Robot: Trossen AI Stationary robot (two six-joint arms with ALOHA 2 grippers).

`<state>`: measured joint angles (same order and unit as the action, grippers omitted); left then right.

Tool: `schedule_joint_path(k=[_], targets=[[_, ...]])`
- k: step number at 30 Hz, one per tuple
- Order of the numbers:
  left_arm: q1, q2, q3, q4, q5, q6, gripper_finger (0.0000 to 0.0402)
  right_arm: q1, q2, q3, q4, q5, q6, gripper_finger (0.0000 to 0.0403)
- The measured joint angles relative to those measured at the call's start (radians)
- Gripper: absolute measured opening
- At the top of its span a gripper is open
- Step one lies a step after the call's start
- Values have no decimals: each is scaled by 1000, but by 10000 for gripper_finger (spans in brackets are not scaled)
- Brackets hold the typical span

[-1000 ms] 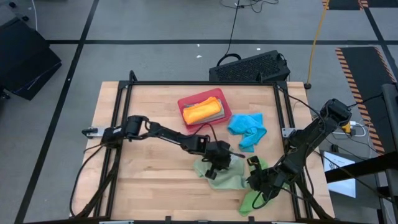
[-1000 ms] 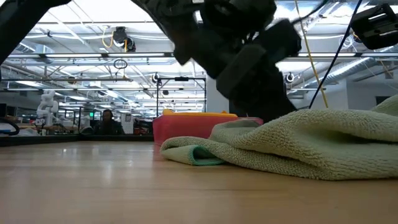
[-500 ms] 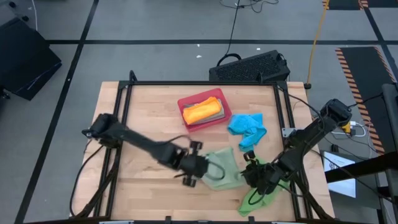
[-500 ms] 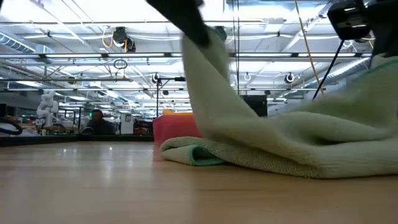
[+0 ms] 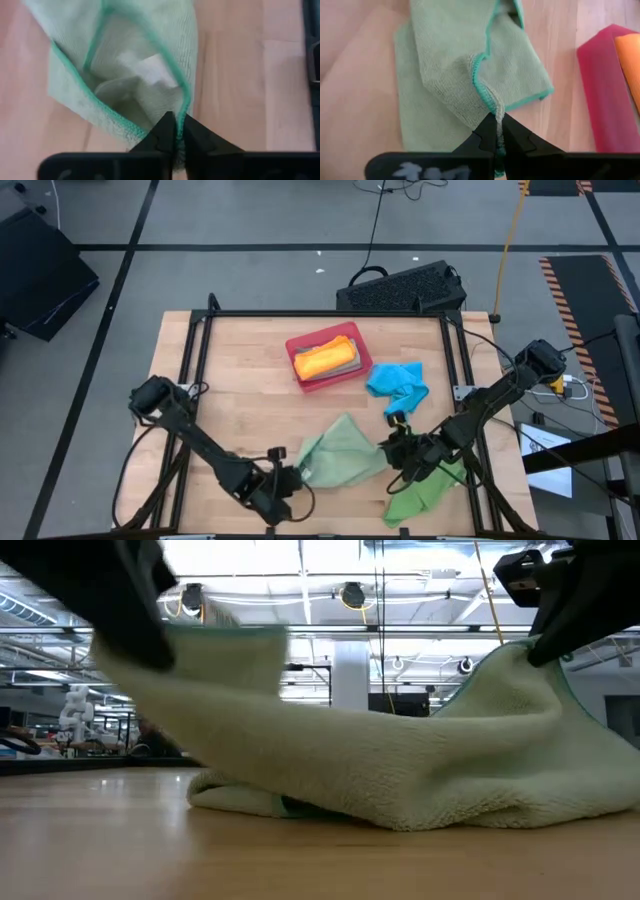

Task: Fold microfiber towels
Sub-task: Fold the light green microfiber cloth

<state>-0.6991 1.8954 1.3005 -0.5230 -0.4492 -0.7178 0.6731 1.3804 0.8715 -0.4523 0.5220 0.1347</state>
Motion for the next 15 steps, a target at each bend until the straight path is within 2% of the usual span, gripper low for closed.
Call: schedule_joint_path(k=[4,9,12,15], targets=[[-17,0,-107,124,-7,-78,87,1,0,0,34,-2,10,4],[-16,0,-164,120,-16,-159,170,2,0,-1,38,-2,35,4],[-17,-5,-154,107,-8,-160,200,2,0,-8,47,-2,35,4],[-19,-31,-128,106,23,-147,207,2,0,-24,61,-2,34,4]])
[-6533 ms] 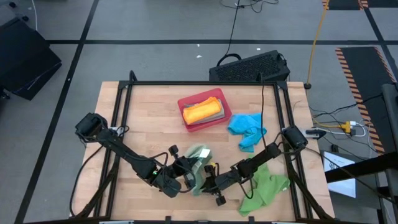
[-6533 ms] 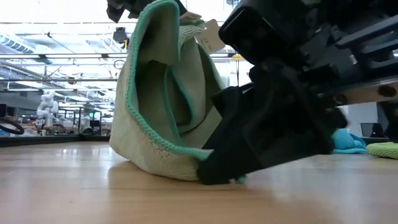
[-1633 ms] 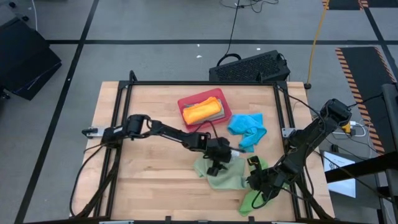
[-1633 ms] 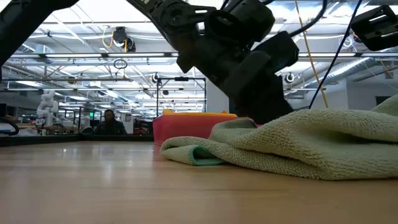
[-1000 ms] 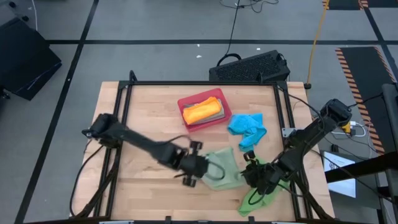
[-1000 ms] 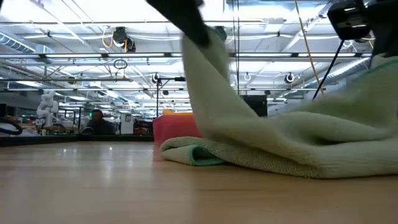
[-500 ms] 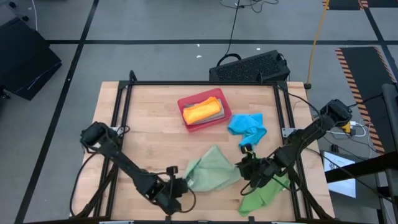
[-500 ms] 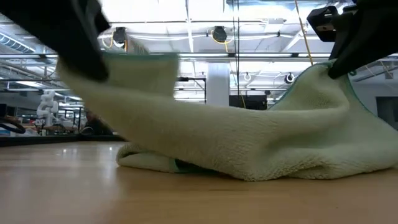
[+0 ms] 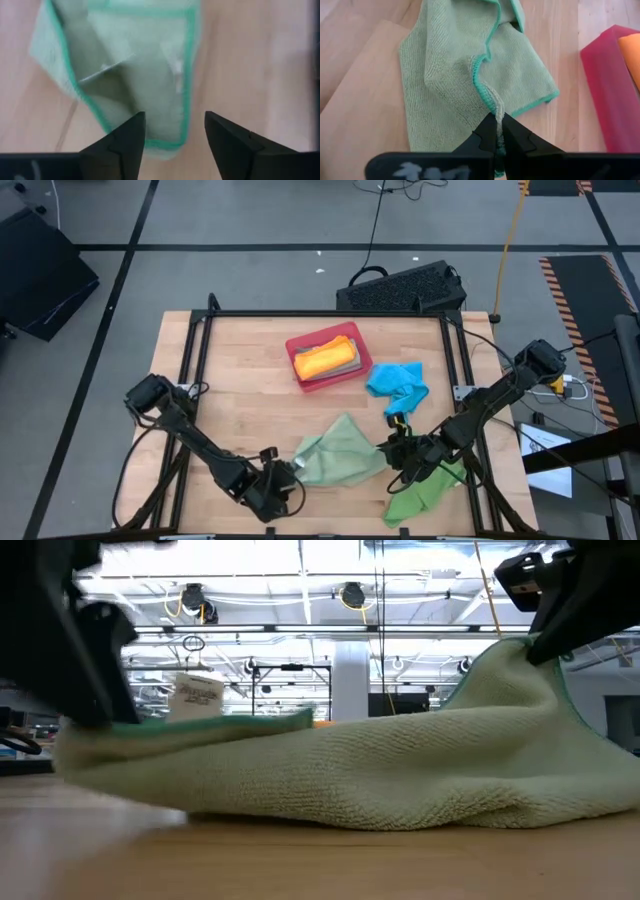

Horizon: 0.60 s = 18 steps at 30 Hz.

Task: Fold microfiber towels
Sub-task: Fold the light green microfiber cloth

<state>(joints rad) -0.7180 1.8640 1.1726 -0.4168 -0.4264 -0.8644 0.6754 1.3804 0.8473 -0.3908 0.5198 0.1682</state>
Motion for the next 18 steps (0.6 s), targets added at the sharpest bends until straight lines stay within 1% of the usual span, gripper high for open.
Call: schedule_joint_path(k=[2,4,7,10,12,15,17,18], targets=[[-7,-25,15,-8,-9,20,202,0,0,-13,16,0,0,4],[-13,-43,27,-14,-41,49,192,0,0,-26,26,-1,2,4],[-24,-71,30,2,-114,101,174,0,0,-33,28,0,22,4],[-23,-73,32,52,-195,177,156,0,0,-35,30,-1,30,4],[-12,-52,31,142,-249,268,146,0,0,-35,46,0,30,4],[15,-1,31,297,-243,418,142,0,0,-35,60,0,25,4],[34,37,31,385,-233,474,148,0,0,-35,66,0,24,4],[41,49,31,400,-232,485,153,0,0,-35,66,0,22,4]])
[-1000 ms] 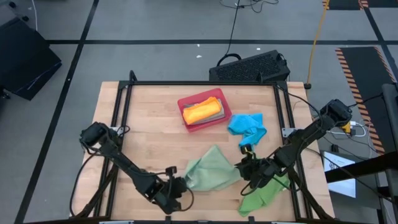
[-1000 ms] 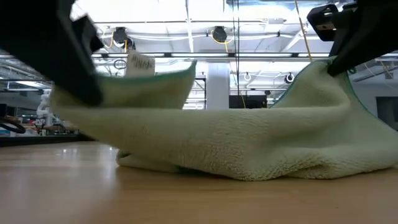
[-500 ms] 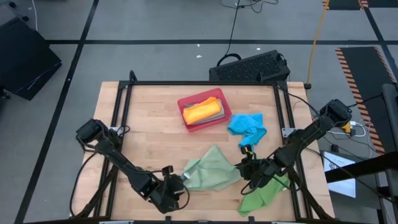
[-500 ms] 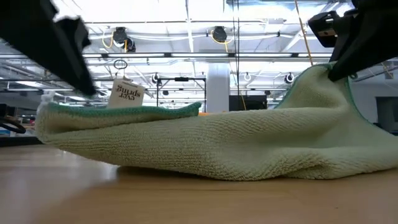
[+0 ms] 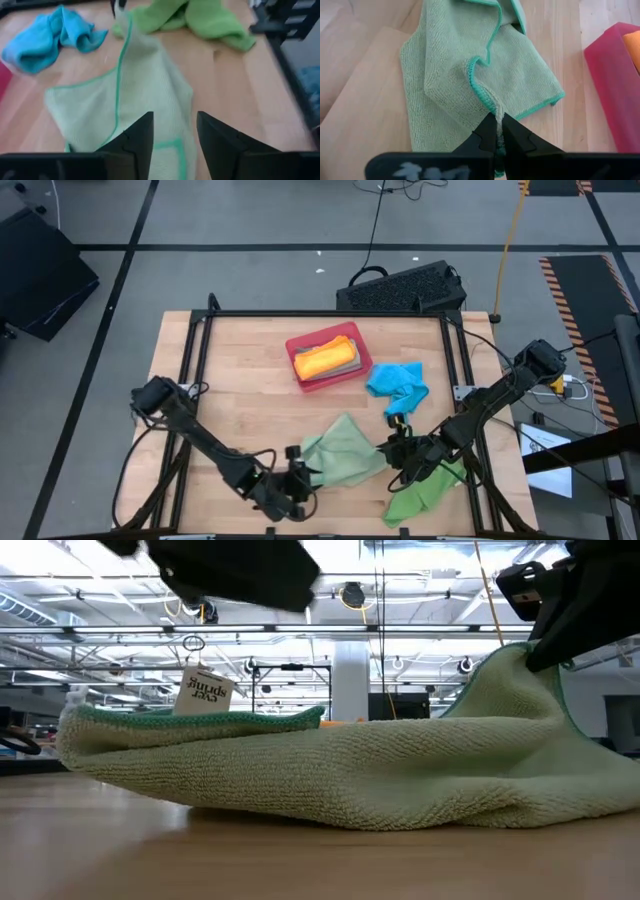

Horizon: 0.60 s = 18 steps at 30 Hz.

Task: Fold microfiber towels
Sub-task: Fold the light green microfiber cloth

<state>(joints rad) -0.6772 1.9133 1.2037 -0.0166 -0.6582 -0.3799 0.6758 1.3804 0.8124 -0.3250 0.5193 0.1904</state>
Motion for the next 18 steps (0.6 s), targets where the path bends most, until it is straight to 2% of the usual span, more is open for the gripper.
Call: schedule_joint_path(k=[10,14,18], targets=[[22,123,0,9,57,-107,208,0,0,0,4,0,3,4],[23,150,-1,-15,22,-148,200,0,0,0,10,0,1,4],[29,150,-1,-39,6,-179,163,0,0,0,9,0,3,4]])
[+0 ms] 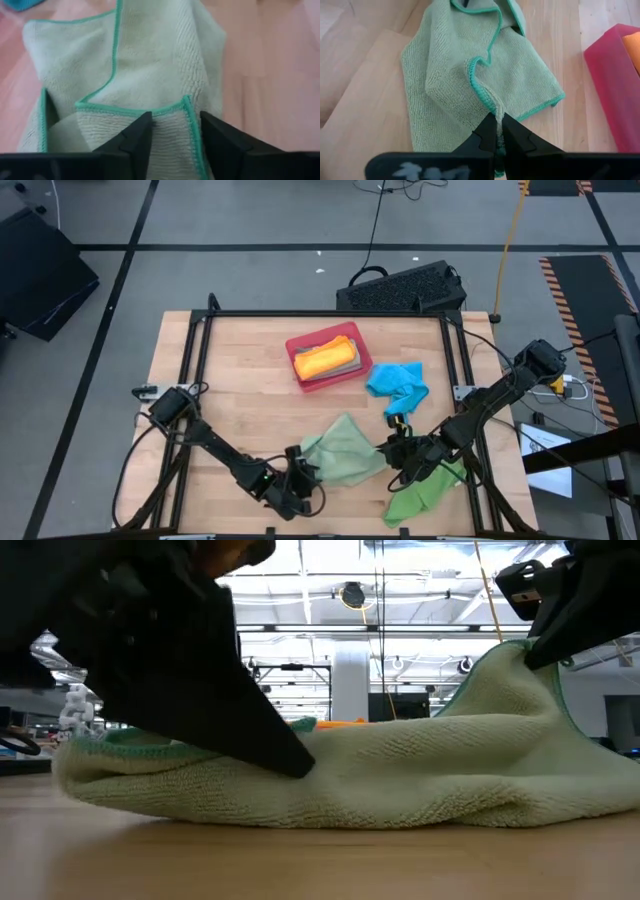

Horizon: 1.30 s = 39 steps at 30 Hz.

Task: Fold microfiber towels
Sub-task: Fold the light green microfiber cloth

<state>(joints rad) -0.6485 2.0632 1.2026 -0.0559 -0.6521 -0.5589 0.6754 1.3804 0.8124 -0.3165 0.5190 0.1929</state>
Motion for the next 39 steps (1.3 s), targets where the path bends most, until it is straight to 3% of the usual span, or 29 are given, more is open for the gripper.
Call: schedule_joint_path(k=[8,13,25,39], targets=[[9,0,0,-19,33,-53,73,0,0,0,-1,0,0,4],[6,-2,0,-11,35,-80,68,0,0,0,-2,0,0,4],[-1,-28,0,-14,41,-159,127,0,0,0,-3,0,-3,4],[0,-28,0,-18,39,-179,23,0,0,0,-2,0,-3,4]])
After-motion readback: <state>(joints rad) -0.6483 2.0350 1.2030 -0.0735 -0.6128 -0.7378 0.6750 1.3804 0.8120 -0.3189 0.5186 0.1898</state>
